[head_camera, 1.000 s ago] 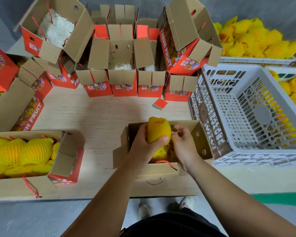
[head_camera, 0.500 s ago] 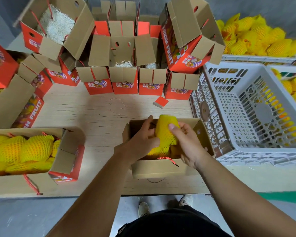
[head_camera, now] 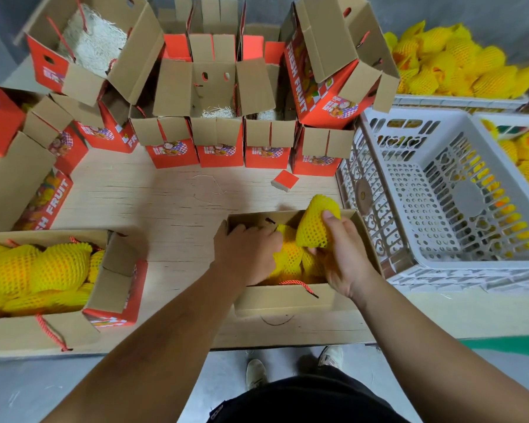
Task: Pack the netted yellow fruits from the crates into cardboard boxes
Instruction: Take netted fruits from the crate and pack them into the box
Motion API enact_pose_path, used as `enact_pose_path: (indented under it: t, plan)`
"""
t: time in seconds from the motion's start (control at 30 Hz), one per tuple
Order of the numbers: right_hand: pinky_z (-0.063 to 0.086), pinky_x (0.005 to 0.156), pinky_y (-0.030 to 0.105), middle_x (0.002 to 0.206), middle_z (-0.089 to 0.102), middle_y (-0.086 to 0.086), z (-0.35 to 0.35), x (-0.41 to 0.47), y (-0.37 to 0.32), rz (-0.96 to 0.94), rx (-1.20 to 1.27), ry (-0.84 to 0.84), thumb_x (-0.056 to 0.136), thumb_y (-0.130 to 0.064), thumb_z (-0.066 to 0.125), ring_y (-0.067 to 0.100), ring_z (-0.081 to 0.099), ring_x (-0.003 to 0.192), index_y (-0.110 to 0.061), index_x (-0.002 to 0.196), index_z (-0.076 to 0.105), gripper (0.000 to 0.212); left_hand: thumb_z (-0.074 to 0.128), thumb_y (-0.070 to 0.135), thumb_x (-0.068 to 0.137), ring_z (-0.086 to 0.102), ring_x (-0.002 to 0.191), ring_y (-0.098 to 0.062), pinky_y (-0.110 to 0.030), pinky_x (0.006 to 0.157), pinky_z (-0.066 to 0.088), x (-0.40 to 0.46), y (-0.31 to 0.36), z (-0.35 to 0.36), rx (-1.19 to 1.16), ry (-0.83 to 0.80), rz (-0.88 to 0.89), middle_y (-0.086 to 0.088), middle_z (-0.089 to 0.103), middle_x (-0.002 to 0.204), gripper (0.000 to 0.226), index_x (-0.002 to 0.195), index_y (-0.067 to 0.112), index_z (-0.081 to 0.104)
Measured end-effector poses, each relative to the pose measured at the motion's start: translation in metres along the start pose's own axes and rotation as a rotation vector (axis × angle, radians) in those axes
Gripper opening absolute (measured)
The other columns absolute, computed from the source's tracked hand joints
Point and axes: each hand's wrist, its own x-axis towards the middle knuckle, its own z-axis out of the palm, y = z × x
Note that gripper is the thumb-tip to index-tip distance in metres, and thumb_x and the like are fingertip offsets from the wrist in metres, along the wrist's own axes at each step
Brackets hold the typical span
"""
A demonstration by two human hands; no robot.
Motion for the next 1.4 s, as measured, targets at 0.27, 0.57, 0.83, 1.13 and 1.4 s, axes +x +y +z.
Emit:
enact_pose_path:
  t: [0.27, 0.57, 0.83, 1.13, 1.4]
  plan:
    - [0.056, 0.073, 0.038, 0.094, 0.075, 0.000, 0.003, 0.001, 0.007, -0.047, -0.088, -0.060, 0.097, -0.033, 0.069, 0.015, 0.072, 0.086, -0.019, 0.114, 0.057, 0.025, 0.086, 0.058, 0.060, 0.052, 0.109, -0.031, -0.048, 0.099, 0.039, 0.000, 0.002, 0.004, 0.188, -0.073, -0.121, -0.001, 0.057, 0.117, 0.077, 0.123, 0.027, 0.054]
    - [0.055, 0.069, 0.034, 0.097, 0.067, 0.004, 0.001, -0.007, 0.012, -0.174, -0.562, -0.307, 0.077, -0.025, 0.062, 0.014, 0.065, 0.084, -0.033, 0.117, 0.055, 0.041, 0.064, 0.023, 0.090, 0.054, 0.094, -0.025, -0.042, 0.082, 0.029, -0.007, 0.004, -0.004, 0.146, 0.156, -0.258, 0.006, 0.066, 0.093, 0.019, 0.108, 0.030, 0.063]
    - [0.054, 0.063, 0.036, 0.105, 0.053, -0.009, 0.026, 0.010, 0.025, -0.044, -1.291, -0.679, 0.089, -0.015, 0.069, 0.016, 0.060, 0.076, -0.035, 0.099, 0.063, 0.023, 0.063, 0.030, 0.097, 0.059, 0.089, -0.012, -0.041, 0.088, 0.022, 0.013, -0.022, -0.020, 0.067, -0.237, -0.216, 0.011, 0.070, 0.084, 0.014, 0.088, 0.030, 0.072]
    - [0.045, 0.086, 0.011, 0.127, 0.058, -0.008, 0.041, 0.024, 0.025, -0.138, -1.574, -0.839, 0.094, -0.017, 0.070, 0.017, 0.058, 0.117, -0.030, 0.111, 0.073, 0.022, 0.055, 0.036, 0.098, 0.057, 0.091, -0.017, -0.039, 0.089, 0.023, 0.003, -0.013, -0.012, 0.108, -0.057, -0.204, 0.010, 0.067, 0.082, 0.016, 0.092, 0.030, 0.068]
    - [0.050, 0.083, 0.030, 0.096, 0.060, 0.006, 0.060, 0.015, 0.042, -0.186, -1.565, -0.722, 0.090, -0.004, 0.070, 0.021, 0.053, 0.088, -0.012, 0.094, 0.065, 0.011, 0.054, 0.041, 0.099, 0.046, 0.082, -0.016, -0.038, 0.082, 0.018, 0.006, -0.010, -0.006, 0.111, -0.031, -0.261, 0.010, 0.060, 0.074, 0.019, 0.088, 0.032, 0.067]
